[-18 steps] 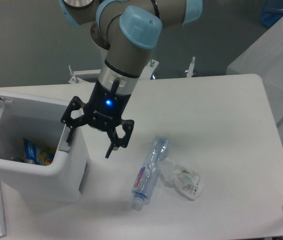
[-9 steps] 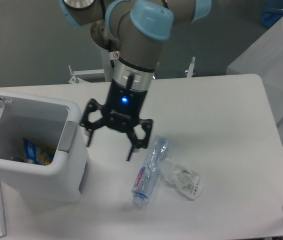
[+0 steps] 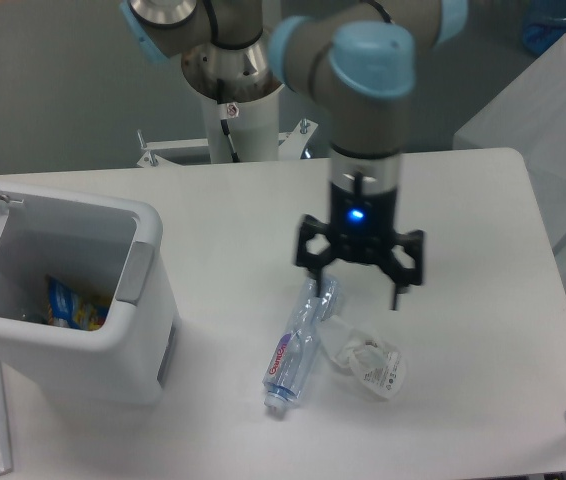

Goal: Open the trash can
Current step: 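Withdraw the gripper from the open bin back over the bottle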

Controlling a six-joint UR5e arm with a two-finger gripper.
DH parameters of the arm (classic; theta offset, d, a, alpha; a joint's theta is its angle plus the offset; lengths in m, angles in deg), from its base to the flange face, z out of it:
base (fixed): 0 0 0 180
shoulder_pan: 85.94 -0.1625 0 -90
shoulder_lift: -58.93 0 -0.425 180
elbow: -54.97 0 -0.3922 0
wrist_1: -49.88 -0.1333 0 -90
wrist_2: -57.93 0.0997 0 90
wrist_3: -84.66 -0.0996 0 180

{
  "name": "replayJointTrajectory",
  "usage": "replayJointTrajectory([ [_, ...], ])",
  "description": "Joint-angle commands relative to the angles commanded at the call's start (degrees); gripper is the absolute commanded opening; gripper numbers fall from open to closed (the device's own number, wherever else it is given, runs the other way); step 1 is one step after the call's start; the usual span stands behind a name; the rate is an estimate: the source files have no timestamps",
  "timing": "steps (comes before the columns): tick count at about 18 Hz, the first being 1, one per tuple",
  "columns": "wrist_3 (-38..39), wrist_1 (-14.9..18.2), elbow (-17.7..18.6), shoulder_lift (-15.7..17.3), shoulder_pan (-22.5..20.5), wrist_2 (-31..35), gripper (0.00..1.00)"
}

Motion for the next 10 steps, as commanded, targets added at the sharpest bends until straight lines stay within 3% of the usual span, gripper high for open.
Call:
replayJointTrajectory([
  [5, -10.8, 0.5, 2.5, -0.3, -0.1, 5.0, 1.0],
  [10, -12.4, 0.6, 3.9, -0.4, 0.3, 10.0, 1.0],
])
